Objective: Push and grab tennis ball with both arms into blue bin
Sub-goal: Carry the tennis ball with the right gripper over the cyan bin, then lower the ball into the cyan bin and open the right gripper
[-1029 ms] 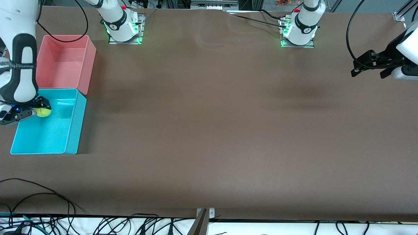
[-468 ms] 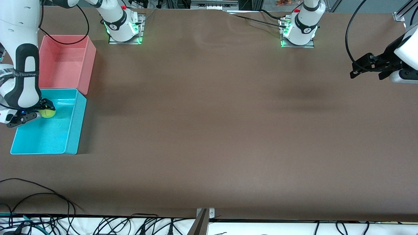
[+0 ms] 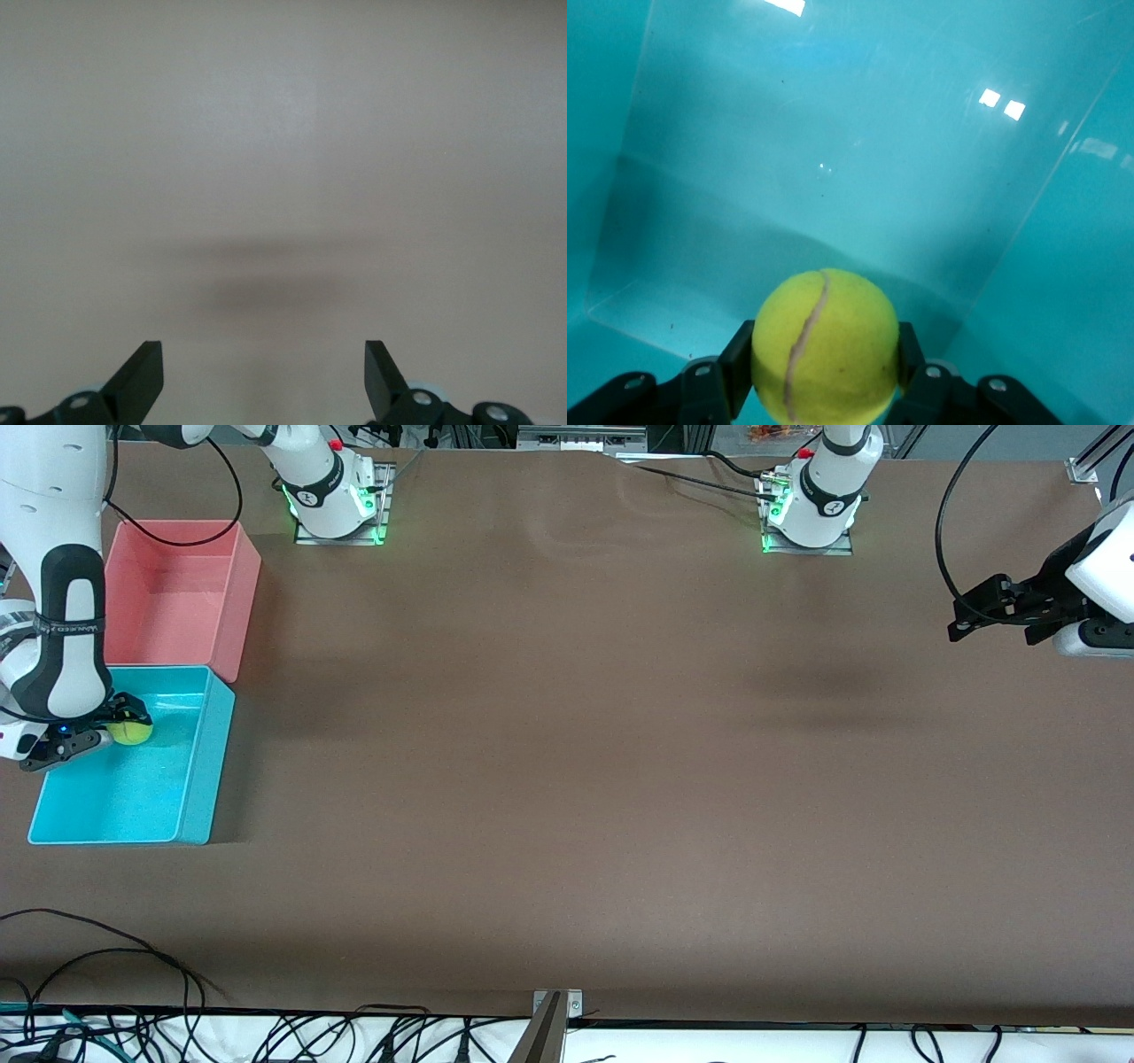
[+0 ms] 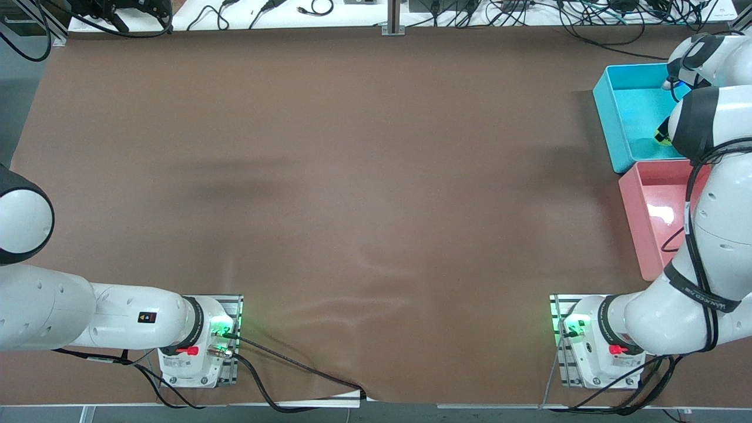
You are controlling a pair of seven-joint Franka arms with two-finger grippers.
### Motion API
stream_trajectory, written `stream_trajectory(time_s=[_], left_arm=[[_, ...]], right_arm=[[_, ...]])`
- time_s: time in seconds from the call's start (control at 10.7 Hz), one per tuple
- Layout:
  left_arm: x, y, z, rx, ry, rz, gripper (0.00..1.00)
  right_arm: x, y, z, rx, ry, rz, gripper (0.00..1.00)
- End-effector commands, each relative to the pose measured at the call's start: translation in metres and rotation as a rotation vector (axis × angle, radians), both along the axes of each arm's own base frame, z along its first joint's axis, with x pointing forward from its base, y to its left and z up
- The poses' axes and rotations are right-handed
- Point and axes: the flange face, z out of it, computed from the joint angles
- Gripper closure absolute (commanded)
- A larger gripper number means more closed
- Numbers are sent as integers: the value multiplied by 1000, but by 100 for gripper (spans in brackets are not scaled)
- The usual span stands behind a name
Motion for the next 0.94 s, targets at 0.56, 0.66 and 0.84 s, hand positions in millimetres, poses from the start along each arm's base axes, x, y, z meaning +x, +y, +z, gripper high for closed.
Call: stream_trajectory(time_s=[0.56,0.66,0.84], left_arm=[[0,2,3,-10,-1,5,0],[0,2,4,-10,-3,4,0],[0,2,3,-10,-1,5,0]], right_arm=[[6,-4,-11,40,-8,-3,0],[6,-5,-9,41,-10,-4,0],[13,-3,-2,42,-19,-1,0]])
